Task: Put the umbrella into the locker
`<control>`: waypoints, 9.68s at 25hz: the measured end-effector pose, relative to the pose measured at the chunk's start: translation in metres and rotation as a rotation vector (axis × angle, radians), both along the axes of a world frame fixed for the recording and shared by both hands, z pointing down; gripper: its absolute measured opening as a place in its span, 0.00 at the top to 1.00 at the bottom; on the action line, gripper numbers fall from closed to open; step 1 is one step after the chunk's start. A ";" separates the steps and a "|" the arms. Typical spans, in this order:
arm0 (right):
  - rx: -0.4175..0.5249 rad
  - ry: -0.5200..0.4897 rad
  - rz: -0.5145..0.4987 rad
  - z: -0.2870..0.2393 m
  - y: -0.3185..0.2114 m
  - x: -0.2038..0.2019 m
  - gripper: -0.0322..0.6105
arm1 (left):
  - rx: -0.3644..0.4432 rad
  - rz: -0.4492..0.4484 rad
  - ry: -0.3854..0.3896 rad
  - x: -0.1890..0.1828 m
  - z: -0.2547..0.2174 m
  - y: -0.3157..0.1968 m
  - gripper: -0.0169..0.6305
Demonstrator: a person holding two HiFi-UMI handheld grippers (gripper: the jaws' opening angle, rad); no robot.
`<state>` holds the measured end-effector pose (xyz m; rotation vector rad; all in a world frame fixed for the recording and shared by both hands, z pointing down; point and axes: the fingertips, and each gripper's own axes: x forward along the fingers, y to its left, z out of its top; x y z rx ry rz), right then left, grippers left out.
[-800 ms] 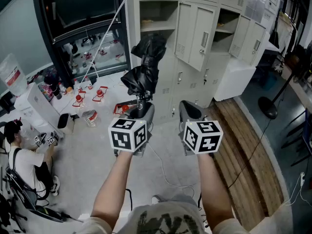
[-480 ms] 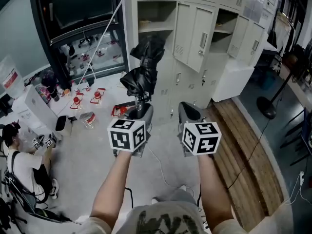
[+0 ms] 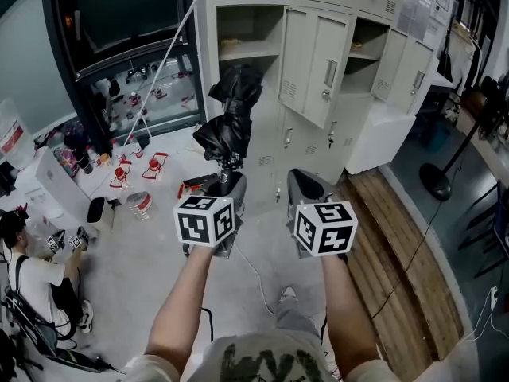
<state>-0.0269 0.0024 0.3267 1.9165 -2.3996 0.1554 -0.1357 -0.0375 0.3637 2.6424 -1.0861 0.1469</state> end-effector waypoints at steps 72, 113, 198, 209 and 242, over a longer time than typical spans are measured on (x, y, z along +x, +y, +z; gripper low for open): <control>-0.021 -0.019 -0.221 0.019 -0.343 0.117 0.95 | -0.271 -0.245 -0.436 0.107 0.085 -0.397 0.86; -0.044 -0.059 -0.183 0.033 -0.358 0.126 0.95 | -0.267 -0.193 -0.815 0.107 0.099 -0.474 0.79; -0.126 -0.098 -0.164 0.054 -0.392 0.103 0.95 | 0.041 -0.187 -0.354 0.124 0.063 -0.464 0.77; -0.104 -0.049 -0.245 0.034 -0.356 0.097 0.95 | 0.123 -0.259 -0.242 0.094 0.011 -0.380 0.81; -0.001 0.014 -0.357 0.001 -0.284 0.085 0.95 | 0.114 -0.358 -0.185 0.043 -0.014 -0.255 0.96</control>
